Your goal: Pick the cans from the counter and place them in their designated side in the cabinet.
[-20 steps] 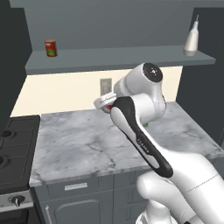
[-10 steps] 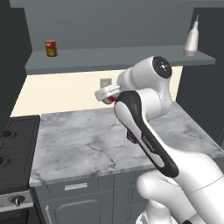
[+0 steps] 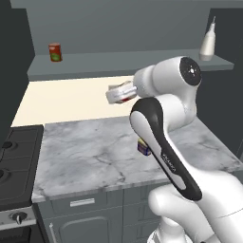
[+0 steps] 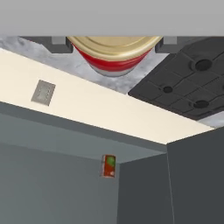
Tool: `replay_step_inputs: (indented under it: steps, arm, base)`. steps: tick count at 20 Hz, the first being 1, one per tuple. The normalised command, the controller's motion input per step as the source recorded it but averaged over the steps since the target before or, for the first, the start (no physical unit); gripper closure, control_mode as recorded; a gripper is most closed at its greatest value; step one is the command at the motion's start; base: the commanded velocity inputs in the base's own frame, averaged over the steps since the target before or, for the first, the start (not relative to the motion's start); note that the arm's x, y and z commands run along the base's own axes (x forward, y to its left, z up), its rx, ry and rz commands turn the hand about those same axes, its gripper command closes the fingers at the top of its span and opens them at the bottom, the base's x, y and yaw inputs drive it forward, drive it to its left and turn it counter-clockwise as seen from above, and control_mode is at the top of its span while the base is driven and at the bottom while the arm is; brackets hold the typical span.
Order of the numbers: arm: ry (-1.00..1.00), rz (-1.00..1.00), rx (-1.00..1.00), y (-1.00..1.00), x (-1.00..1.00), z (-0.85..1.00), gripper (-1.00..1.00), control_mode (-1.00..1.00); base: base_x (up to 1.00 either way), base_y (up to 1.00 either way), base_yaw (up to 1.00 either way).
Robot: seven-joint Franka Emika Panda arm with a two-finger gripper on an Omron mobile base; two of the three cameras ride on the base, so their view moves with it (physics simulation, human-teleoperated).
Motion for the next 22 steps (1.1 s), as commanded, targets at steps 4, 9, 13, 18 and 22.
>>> replay_step_inputs:
  steps: [4, 9, 13, 18, 22]
  arm:
    - [-0.06, 0.00, 0.01, 0.00, -0.06, 0.30, 1.00, -1.00]
    - [-0.01, 0.00, 0.01, 0.00, 0.00, 0.23, 1.00, -1.00]
    - [0.00, 0.00, 0.00, 0.00, 0.06, 0.14, 1.00, -1.00]
    - [0.00, 0.00, 0.00, 0.00, 0.16, 0.13, 1.00, -1.00]
    - [0.00, 0.00, 0.00, 0.00, 0.18, 0.12, 1.00, -1.00]
  base:
    - [0.00, 0.00, 0.00]
    - [0.00, 0.00, 0.00]
    - [0.00, 0.00, 0.00]
    - [0.00, 0.00, 0.00]
    - [0.00, 0.00, 0.00]
